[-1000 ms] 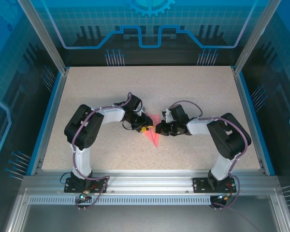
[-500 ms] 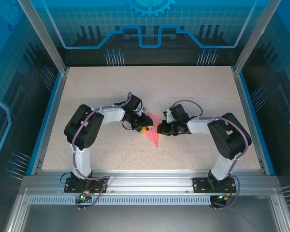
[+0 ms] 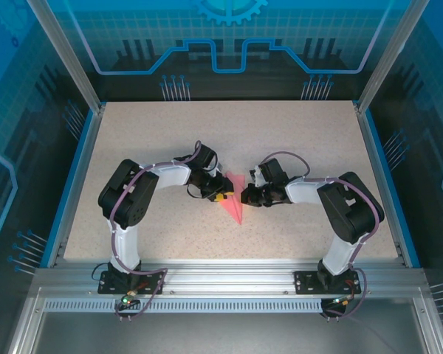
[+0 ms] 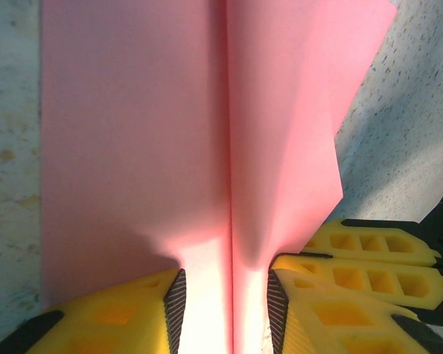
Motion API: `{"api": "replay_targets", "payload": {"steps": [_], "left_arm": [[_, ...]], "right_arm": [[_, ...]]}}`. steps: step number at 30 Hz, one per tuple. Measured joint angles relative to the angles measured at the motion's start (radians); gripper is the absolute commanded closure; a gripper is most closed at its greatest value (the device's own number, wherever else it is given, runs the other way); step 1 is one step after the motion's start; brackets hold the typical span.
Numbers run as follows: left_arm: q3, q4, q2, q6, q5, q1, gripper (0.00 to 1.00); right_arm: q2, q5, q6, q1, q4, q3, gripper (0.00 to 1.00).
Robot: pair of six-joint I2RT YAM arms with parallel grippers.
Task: Fold a paper plane with a square sheet of paper (fold left side to right side)
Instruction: Fourth fold the wing at the center of the table.
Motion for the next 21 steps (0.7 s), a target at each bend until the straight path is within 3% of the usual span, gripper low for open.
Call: {"api": "replay_targets", "payload": {"steps": [8, 18, 21], "left_arm": [[0.0, 0.0, 0.0, 0.0, 0.0, 0.0, 0.62], [0.001, -0.04, -0.053, 0.031, -0.026, -0.001, 0.54], [0.018, -0.056, -0.089, 0.049, -0.027, -0.001, 0.6]], "right_arm": [[0.001, 0.011, -0.01, 0.0, -0.011, 0.001, 0.93], [0.016, 0.011, -0.011, 0.001, -0.028, 0.019, 0.94], [0.021, 0.009, -0.011, 0.002, -0.028, 0.024, 0.94]]}}
